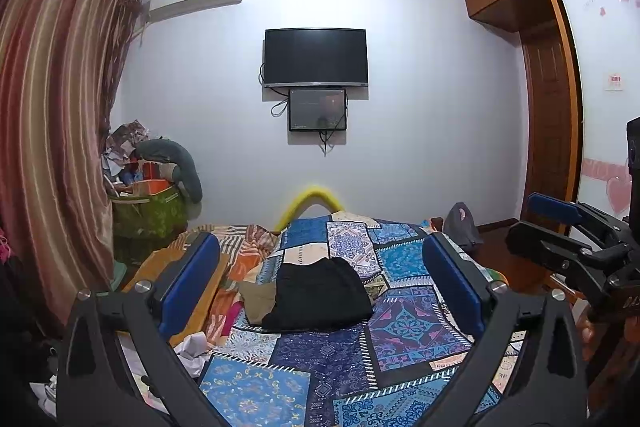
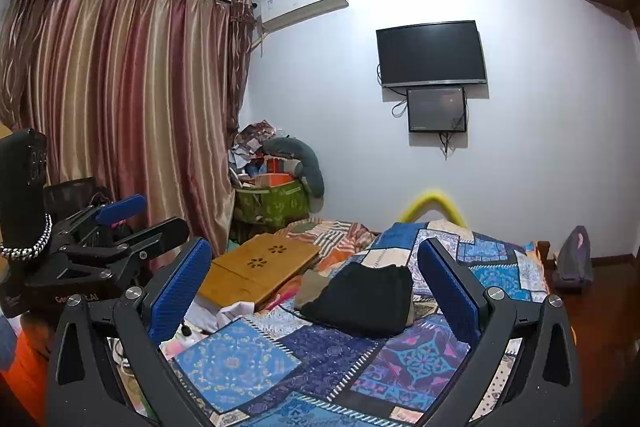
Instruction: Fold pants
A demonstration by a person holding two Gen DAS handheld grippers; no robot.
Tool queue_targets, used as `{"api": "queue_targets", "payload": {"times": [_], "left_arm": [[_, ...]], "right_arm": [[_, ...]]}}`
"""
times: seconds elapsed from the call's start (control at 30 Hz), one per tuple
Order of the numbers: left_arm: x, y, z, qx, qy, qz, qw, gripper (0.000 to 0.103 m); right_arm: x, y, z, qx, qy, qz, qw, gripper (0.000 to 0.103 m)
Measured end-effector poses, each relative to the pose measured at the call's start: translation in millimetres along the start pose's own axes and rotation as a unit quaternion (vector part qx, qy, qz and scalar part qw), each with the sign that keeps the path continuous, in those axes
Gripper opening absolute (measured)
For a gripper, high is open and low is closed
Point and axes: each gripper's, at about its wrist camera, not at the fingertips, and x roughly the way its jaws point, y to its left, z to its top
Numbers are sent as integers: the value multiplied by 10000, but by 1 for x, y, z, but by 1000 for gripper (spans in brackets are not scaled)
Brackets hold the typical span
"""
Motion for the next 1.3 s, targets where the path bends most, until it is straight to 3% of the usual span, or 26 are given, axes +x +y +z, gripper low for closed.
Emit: {"api": "queue_targets", "payload": {"times": [1.3], "left_arm": [[8,9,-5,-83,91,-160,9998,103]], "right_arm": [[-2,-10,0,165,81,-161,9997,103]]}}
